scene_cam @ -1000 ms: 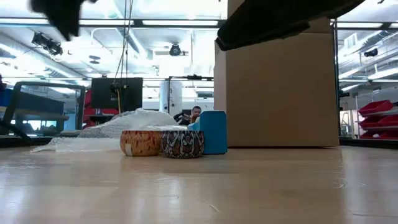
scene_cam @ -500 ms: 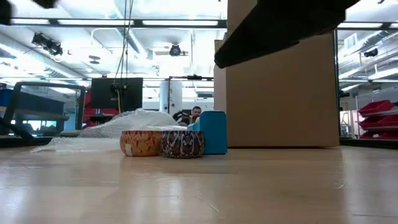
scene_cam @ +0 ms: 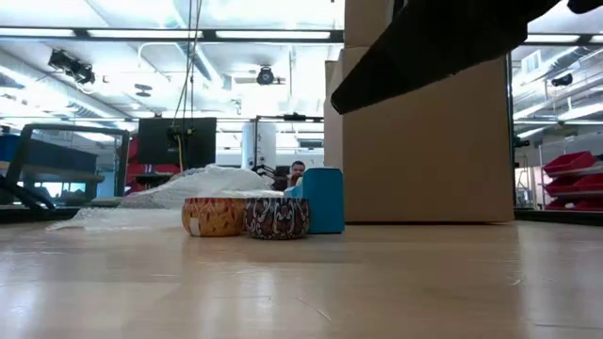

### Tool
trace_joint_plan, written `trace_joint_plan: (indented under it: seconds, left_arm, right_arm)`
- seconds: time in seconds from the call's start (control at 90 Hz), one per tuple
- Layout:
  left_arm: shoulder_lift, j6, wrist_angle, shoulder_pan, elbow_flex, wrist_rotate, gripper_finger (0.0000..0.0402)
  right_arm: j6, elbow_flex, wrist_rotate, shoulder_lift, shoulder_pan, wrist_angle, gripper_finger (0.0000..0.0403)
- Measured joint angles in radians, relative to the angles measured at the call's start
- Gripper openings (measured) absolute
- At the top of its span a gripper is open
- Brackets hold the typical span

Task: Wrap mug
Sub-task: Wrap the purple mug with the transparent bubble wrap

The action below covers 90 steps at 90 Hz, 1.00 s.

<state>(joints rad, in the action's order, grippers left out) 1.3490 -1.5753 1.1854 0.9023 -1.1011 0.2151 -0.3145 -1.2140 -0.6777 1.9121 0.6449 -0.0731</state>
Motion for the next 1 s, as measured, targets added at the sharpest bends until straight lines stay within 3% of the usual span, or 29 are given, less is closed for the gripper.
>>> trace_joint_plan:
  seconds: [0.378, 0.511, 0.744, 1.0]
  left_arm:
    - [0.023, -0.001, -0.076, 0.028, 0.017, -0.119, 0.0188]
    - [0.034, -0.008, -0.09, 0.029, 0.084, -0.108, 0.0188]
    - [0.032, -0.003, -0.261, 0.023, 0.219, -0.125, 0.0188]
    - [0.032, -0.002, -0.284, 0.004, 0.281, -0.135, 0.0188]
  right_arm:
    - [-0.016, 0.0, 0.001, 0.0, 0.003, -0.003, 0.0073]
    - [-0.026, 0.0, 0.012, 0.0, 0.003, -0.006, 0.0073]
    - [-0.051, 0.0, 0.018, 0.0, 0.003, -0.007, 0.0073]
    - [-0.068, 0.0, 0.019, 0.0, 0.008, -0.008, 0.0073]
